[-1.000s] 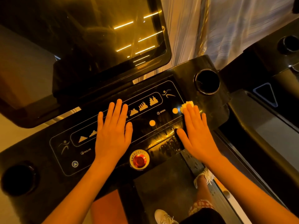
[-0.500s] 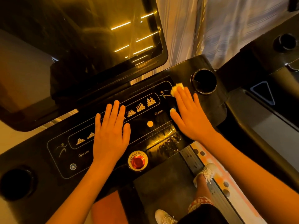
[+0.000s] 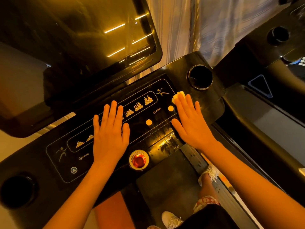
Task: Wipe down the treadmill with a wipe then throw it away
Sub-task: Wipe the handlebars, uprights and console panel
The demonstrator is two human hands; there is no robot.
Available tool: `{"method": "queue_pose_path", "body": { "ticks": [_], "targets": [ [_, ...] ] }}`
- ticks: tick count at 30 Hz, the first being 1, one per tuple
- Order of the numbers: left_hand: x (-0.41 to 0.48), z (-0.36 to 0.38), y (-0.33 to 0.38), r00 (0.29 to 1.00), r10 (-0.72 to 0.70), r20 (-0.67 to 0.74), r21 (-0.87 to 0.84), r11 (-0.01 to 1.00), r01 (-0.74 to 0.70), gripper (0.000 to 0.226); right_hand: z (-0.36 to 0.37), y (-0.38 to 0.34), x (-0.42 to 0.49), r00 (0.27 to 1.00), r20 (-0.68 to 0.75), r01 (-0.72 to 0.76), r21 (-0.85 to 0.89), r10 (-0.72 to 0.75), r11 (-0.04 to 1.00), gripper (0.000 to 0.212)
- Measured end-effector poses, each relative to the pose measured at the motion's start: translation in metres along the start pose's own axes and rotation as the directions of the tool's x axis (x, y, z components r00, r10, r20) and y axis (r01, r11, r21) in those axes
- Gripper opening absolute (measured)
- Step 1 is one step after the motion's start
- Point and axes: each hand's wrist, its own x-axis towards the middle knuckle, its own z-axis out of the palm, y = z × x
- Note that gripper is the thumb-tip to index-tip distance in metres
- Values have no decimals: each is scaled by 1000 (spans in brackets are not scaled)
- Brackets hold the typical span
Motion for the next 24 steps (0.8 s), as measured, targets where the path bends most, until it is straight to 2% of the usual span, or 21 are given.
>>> {"method": "queue_pose_path", "body": {
  "ticks": [9, 12, 15, 20, 24],
  "targets": [
    [3, -2, -4, 996, 84, 6, -114, 990, -83, 53, 1, 11, -21, 999, 41, -1, -25, 2, 1000, 71],
    [15, -7, 10, 971, 239, -5, -207, 950, -235, 52, 6, 6, -23, 999, 16, -34, -16, 34, 999, 72],
    [37, -11, 37, 913, 409, -13, -177, 897, -404, 50, 10, 5, -24, 998, -2, -57, 4, 57, 998, 70],
    [72, 6, 55, 931, 350, 107, -85, 936, -342, 57, 8, 7, -24, 999, 13, -43, 54, 42, 998, 71],
    [68, 16, 58, 941, 331, 69, 12, 943, -333, 58, 2, 7, -8, 1000, 4, -29, 48, 29, 998, 72]
  ]
}}
